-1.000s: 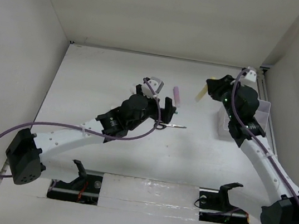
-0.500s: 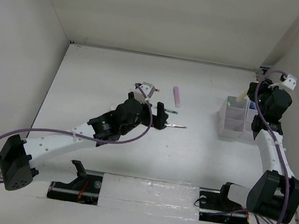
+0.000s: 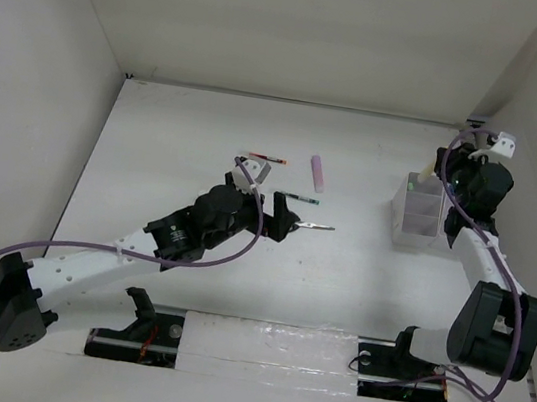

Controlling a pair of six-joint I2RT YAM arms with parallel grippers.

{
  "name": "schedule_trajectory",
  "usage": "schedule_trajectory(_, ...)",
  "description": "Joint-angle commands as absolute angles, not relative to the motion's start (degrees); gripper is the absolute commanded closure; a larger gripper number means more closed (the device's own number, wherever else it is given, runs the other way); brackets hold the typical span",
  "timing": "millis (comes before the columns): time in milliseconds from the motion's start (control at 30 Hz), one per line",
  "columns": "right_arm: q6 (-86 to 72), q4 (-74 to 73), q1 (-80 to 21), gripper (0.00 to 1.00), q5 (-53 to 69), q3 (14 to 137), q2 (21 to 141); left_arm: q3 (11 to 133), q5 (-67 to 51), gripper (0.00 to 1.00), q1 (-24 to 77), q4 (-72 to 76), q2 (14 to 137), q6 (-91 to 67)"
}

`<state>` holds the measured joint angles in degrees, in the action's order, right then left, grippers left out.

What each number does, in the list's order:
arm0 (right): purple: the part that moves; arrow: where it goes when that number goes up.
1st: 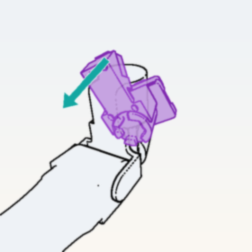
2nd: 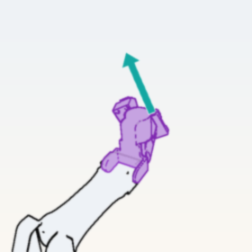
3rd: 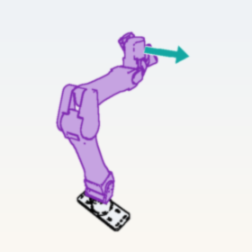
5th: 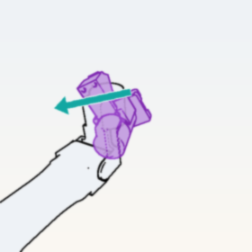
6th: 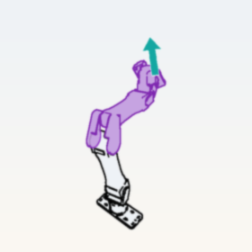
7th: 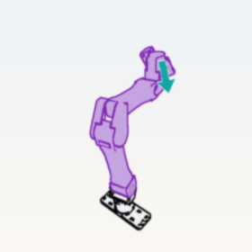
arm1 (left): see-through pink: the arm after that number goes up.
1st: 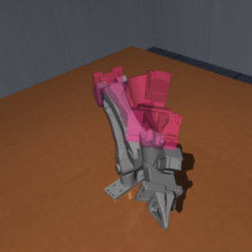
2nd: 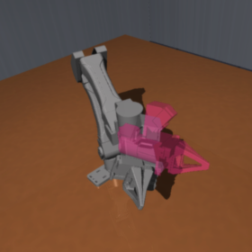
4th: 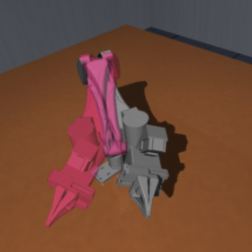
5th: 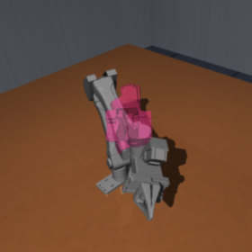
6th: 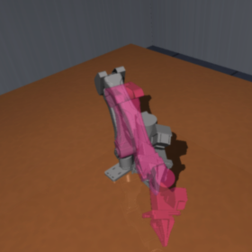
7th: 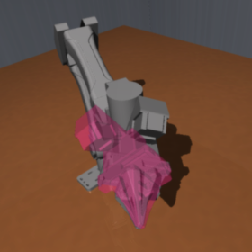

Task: Sort the stationery into containers
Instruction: Place the pen in the storage box.

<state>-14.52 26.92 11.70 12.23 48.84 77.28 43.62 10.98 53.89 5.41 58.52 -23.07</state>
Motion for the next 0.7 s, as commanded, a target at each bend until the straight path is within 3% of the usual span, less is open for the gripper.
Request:
schedule_trajectory(0,-12.83,34.44,11.78,1.0,11.0,45.89,76.9,43.42,9.4,0.0,53.79,8.7,56.95,-22.59)
schedule_trajectory(600,-12.92,37.09,11.78,1.0,5.54,43.33,80.15,42.89,6.94,0.0,53.79,9.84,56.95,-22.06)
schedule_trajectory(667,-12.92,37.09,11.25,0.95,5.54,43.33,80.16,42.89,6.94,0.0,53.79,9.84,56.43,-22.06)
